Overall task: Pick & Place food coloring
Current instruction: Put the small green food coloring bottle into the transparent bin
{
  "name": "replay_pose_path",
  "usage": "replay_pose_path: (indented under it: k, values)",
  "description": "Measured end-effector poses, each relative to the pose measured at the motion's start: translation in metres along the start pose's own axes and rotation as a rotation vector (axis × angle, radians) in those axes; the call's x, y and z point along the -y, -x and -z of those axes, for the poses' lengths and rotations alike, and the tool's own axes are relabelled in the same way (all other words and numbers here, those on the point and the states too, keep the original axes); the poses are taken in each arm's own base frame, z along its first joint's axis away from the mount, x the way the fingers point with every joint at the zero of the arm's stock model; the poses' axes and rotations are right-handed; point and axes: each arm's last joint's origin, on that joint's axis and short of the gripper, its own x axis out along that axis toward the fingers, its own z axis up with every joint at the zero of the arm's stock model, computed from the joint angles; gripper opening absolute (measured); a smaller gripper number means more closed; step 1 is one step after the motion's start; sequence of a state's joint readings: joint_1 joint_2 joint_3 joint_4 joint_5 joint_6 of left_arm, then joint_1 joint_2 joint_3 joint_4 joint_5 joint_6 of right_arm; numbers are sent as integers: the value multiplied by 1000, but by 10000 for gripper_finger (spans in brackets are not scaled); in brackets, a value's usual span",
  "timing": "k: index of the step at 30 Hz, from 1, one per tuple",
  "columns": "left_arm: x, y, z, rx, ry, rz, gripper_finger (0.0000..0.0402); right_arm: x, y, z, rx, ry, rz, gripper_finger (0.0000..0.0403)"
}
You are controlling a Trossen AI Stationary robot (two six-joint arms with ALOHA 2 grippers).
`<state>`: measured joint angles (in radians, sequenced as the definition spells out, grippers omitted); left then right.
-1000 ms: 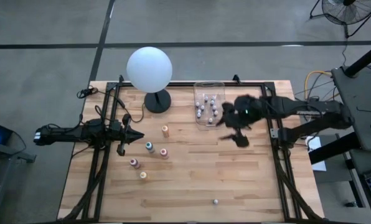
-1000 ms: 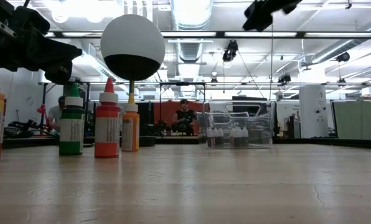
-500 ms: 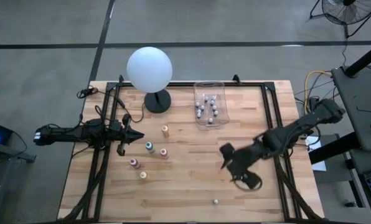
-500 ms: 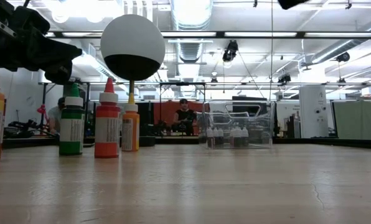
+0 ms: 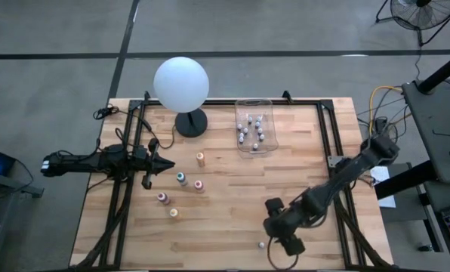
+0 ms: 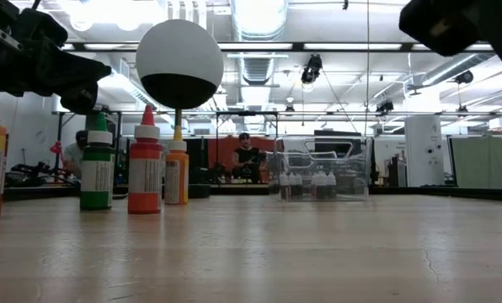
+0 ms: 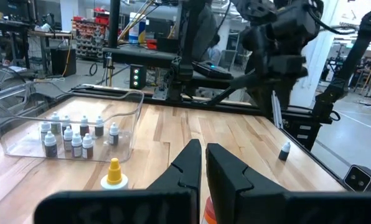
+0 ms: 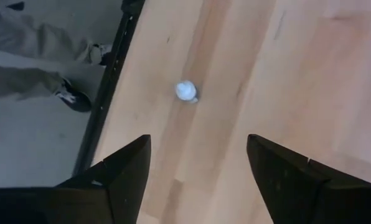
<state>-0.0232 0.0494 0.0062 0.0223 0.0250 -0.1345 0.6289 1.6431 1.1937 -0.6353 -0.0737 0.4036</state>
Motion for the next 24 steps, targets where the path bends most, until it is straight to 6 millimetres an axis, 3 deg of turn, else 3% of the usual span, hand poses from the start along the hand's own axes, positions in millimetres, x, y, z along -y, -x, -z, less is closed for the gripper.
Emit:
replay_pose_path:
  k: [14, 24]
  values:
    - [0, 0, 0, 0, 0, 0, 0, -26, -46, -21, 24, 61, 49, 243]
    - [0, 0, 0, 0, 0, 0, 0, -30, -79, -14, -22, 162, 109, 232]
